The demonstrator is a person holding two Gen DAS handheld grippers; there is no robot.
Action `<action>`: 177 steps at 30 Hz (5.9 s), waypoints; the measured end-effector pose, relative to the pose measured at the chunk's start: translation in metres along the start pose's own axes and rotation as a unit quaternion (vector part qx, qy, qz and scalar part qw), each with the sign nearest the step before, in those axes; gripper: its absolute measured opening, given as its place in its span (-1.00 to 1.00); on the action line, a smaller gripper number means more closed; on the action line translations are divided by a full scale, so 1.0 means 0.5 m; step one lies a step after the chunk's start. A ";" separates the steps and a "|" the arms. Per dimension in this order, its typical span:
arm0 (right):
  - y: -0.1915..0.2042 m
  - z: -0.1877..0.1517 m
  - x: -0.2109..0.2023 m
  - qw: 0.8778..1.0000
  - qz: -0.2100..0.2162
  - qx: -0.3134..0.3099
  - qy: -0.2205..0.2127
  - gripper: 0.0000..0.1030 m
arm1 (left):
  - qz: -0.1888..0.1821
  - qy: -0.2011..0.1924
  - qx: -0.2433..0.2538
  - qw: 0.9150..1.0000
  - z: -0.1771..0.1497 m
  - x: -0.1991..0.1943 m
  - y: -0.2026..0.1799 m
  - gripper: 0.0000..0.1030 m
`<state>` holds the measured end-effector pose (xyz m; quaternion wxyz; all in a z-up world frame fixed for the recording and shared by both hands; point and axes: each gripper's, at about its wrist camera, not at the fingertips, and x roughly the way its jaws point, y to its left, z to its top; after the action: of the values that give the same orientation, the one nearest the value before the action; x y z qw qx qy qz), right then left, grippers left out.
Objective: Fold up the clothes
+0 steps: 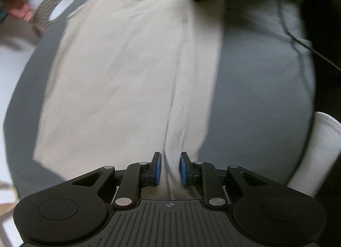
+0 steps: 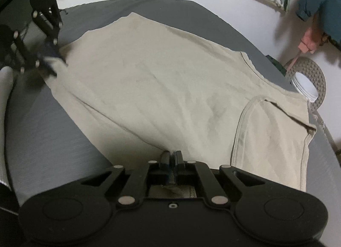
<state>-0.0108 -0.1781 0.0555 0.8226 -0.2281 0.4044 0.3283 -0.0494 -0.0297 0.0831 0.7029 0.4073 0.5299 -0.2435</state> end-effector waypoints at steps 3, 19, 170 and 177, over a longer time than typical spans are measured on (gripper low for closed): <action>-0.003 -0.006 0.002 1.000 0.005 0.004 -0.009 -0.89 | 0.029 0.014 -0.020 0.999 -0.010 -0.015 0.035 -0.63; -0.009 -0.021 -0.006 1.000 0.009 0.002 -0.024 -0.89 | 0.063 -0.027 0.062 0.996 -0.041 -0.014 0.050 0.59; -0.243 0.259 0.211 0.996 -0.066 0.009 -0.056 -0.48 | 0.173 -0.084 -0.233 0.953 0.077 0.164 0.175 0.87; -0.240 0.258 0.196 0.997 -0.052 -0.003 -0.052 -0.22 | 0.164 -0.084 -0.238 0.954 0.074 0.166 0.185 0.88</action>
<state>0.1874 -0.1419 0.0623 0.8578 -0.2338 0.3479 0.2974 0.0688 -0.0021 0.0377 0.8519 0.2874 0.4371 -0.0251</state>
